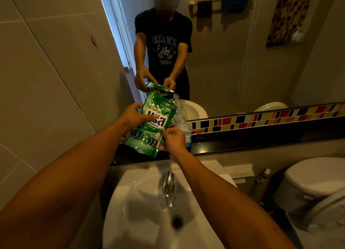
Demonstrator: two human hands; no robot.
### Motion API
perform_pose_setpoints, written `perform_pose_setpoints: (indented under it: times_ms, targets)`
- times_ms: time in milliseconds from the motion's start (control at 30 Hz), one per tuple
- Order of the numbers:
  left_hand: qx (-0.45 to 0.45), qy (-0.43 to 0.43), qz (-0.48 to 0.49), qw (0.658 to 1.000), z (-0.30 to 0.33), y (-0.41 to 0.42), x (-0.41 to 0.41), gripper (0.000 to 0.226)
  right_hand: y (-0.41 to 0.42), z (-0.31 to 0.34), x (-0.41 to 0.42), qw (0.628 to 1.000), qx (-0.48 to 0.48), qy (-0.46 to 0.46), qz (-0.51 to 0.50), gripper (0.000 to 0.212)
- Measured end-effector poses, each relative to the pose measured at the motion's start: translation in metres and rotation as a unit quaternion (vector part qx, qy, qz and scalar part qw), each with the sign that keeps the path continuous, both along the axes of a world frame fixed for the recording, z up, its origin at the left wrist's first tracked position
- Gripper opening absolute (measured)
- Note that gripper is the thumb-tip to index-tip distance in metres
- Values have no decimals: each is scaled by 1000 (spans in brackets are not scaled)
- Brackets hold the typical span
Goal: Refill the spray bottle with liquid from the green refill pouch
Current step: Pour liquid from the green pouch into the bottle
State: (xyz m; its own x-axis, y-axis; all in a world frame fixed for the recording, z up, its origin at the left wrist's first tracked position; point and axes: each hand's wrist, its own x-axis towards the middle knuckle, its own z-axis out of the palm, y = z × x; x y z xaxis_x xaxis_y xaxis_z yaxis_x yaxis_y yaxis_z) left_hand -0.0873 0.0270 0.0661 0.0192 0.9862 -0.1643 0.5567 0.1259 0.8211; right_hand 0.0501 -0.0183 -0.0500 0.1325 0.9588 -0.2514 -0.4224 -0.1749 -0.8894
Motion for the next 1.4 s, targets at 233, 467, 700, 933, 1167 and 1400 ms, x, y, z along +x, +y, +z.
perform_pose_setpoints:
  times_ms: [233, 467, 700, 933, 1167, 1400]
  targets:
    - [-5, 0, -4, 1000, 0, 2, -2, 62, -2, 3, 0, 1000, 7, 5, -1, 6]
    - [-4, 11, -4, 1000, 0, 3, -3, 60, -5, 3, 1, 1000, 8, 3, -1, 8]
    - [-10, 3, -5, 1000, 1, 3, -3, 63, -5, 4, 1, 1000, 5, 1, -4, 6]
    - [-9, 2, -8, 1000, 4, 0, -1, 58, -7, 6, -1, 1000, 0, 6, -6, 3]
    - [-9, -9, -10, 1000, 6, 0, -1, 57, -8, 10, -1, 1000, 2, 11, -5, 3]
    - [-12, -8, -10, 1000, 8, -2, 0, 58, -9, 11, 0, 1000, 5, 18, -10, 7]
